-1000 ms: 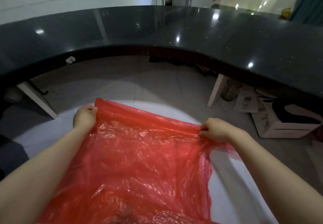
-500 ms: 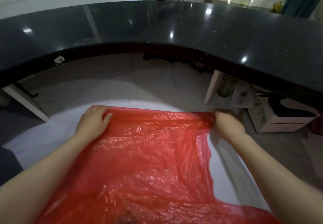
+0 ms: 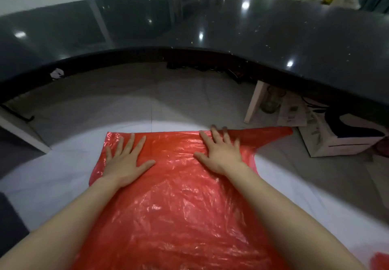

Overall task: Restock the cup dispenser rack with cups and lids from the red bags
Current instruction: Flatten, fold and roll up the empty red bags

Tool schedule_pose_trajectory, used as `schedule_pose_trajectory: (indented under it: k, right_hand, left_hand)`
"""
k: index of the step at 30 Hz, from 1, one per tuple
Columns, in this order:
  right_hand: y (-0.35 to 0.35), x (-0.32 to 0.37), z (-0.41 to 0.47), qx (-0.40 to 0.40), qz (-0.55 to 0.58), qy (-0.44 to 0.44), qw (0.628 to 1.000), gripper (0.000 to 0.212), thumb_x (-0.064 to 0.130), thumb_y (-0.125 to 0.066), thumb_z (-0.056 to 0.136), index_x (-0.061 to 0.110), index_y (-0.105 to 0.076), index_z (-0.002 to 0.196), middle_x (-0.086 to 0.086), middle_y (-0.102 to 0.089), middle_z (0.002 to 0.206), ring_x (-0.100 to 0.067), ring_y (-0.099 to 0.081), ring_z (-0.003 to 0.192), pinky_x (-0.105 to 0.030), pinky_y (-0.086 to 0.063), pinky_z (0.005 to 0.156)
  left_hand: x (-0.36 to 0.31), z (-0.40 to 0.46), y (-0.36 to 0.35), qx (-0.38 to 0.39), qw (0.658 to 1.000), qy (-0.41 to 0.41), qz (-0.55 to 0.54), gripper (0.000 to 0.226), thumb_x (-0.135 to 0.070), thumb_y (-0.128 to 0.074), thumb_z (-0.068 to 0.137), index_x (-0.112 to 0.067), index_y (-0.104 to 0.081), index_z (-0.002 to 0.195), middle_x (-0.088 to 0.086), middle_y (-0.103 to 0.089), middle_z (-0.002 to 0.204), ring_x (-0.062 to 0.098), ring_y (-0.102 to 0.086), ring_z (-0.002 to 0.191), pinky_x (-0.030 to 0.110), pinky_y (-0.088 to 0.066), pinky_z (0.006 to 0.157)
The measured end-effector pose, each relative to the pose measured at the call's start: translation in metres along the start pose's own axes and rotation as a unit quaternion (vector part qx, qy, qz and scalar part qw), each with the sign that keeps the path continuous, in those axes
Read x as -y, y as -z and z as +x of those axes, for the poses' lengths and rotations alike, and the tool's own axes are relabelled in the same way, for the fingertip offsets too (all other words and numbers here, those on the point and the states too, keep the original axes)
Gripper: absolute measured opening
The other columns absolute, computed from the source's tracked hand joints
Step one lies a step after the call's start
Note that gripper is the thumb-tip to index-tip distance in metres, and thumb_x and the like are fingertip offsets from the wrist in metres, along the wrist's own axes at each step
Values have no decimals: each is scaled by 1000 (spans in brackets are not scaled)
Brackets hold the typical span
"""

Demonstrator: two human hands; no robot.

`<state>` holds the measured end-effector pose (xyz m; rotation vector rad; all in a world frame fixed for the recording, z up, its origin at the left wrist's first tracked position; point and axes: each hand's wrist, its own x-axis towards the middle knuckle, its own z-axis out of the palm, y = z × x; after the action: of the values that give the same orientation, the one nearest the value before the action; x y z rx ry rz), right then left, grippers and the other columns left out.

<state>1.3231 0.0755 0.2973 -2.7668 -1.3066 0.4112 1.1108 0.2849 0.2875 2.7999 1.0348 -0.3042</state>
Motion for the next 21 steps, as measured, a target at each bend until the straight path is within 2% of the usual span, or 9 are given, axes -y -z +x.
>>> schedule_pose_trajectory:
  k: [2, 4, 8, 12, 16, 19, 21]
  right_hand:
    - [-9, -24, -5, -17, -13, -14, 1000, 85, 87, -11, 74, 47, 3, 148, 5, 10, 161, -30, 14, 146, -63, 9, 109]
    - [-10, -51, -9, -32, -6, -45, 998, 88, 89, -5, 69, 50, 5, 146, 8, 12, 160, -28, 16, 146, -61, 11, 110]
    - [-4, -92, -15, -51, -1, -86, 995, 86, 87, -7, 72, 48, 2, 148, 6, 8, 161, -25, 12, 147, -51, 2, 118]
    - [-2, -102, -20, -66, 7, -87, 994, 80, 82, -13, 79, 45, -3, 150, 5, 3, 162, -23, 3, 148, -45, -5, 119]
    - [12, -98, -19, -56, -44, -114, 991, 75, 75, -15, 85, 40, -10, 150, 3, -6, 161, -26, -10, 146, -51, -16, 112]
    - [25, -74, -22, -99, -65, -142, 983, 70, 63, -33, 92, 28, -19, 151, -6, -18, 159, -29, -9, 145, -59, -12, 111]
    - [28, -42, -26, -136, -42, -106, 984, 70, 58, -38, 92, 24, -19, 151, -9, -23, 157, -31, -13, 145, -60, -6, 113]
  left_hand:
    - [4, 2, 1, -2, 1000, -1, -2, 94, -93, -6, 60, -50, 26, 137, -8, 21, 157, 25, 17, 145, 54, 9, 113]
    - [7, 4, 2, 5, 1000, -10, -1, 94, -95, -8, 58, -54, 29, 133, -11, 25, 153, 26, 18, 145, 55, 10, 113]
    - [13, 11, 6, 2, 999, -36, -2, 93, -96, -11, 59, -56, 27, 134, -11, 27, 150, 27, 18, 144, 52, 11, 113]
    - [29, 10, 9, -13, 998, -58, -6, 92, -92, -10, 67, -47, 17, 143, -6, 19, 155, 22, 16, 145, 44, 7, 117]
    - [38, -7, 15, -36, 997, -35, -58, 87, -74, -22, 81, -30, 6, 150, 5, 8, 159, 15, 12, 145, 33, 3, 118]
    - [32, -24, 17, -83, 991, -31, -101, 81, -59, -41, 90, -25, -1, 152, 4, 5, 160, 11, 8, 145, 29, 1, 117]
    - [25, -38, 13, -78, 990, -4, -113, 82, -56, -49, 89, -26, -5, 153, 5, 2, 160, 15, 2, 147, 29, -2, 117]
